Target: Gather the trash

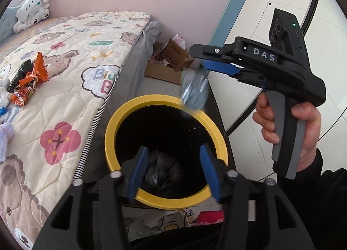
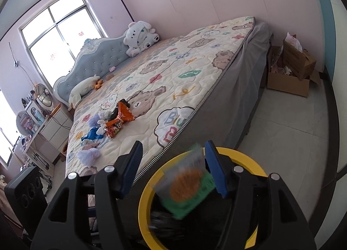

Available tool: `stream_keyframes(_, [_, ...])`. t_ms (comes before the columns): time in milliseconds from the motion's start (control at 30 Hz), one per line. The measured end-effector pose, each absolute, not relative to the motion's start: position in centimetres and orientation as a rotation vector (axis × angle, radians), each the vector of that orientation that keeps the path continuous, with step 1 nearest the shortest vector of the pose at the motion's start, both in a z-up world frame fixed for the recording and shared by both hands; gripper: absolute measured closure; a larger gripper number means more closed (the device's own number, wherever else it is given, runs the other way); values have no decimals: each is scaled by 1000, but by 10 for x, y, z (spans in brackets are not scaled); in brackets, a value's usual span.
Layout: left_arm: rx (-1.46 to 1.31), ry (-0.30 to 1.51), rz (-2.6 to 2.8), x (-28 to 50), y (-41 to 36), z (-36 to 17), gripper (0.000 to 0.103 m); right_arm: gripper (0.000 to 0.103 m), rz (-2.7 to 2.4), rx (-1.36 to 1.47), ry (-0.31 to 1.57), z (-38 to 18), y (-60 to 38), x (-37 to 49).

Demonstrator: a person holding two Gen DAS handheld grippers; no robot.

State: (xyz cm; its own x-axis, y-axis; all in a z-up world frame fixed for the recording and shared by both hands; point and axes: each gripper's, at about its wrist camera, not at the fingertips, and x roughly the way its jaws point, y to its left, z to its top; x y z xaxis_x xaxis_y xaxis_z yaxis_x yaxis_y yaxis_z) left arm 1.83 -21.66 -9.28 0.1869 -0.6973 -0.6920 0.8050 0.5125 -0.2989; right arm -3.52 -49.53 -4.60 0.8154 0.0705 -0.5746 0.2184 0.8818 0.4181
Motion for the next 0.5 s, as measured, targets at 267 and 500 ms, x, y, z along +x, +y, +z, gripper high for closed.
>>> stream_keyframes(267, [97, 857, -1026, 25, -202, -83, 29, 42, -113, 474, 580, -38, -498, -34])
stream_keyframes(500, [54, 776, -934, 37, -174, -66, 20, 37, -67, 429, 537, -24, -482, -18])
